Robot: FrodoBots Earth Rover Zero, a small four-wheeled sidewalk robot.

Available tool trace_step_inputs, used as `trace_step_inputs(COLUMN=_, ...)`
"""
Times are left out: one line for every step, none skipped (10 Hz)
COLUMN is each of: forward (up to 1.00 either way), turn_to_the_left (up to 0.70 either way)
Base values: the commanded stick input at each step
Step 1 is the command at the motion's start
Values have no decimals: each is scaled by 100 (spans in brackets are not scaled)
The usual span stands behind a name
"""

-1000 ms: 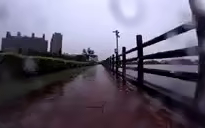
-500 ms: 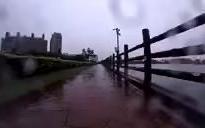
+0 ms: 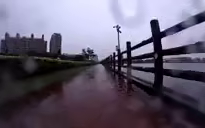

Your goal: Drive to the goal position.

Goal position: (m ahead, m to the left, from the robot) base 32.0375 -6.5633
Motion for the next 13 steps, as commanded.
trace_step_inputs(forward=100, turn_to_the_left=0)
trace_step_inputs(forward=100, turn_to_the_left=0)
trace_step_inputs(forward=100, turn_to_the_left=0)
trace_step_inputs(forward=100, turn_to_the_left=0)
trace_step_inputs(forward=100, turn_to_the_left=0)
trace_step_inputs(forward=100, turn_to_the_left=0)
trace_step_inputs(forward=100, turn_to_the_left=0)
trace_step_inputs(forward=100, turn_to_the_left=0)
trace_step_inputs(forward=100, turn_to_the_left=0)
trace_step_inputs(forward=100, turn_to_the_left=0)
trace_step_inputs(forward=100, turn_to_the_left=0)
trace_step_inputs(forward=100, turn_to_the_left=0)
trace_step_inputs(forward=100, turn_to_the_left=13)
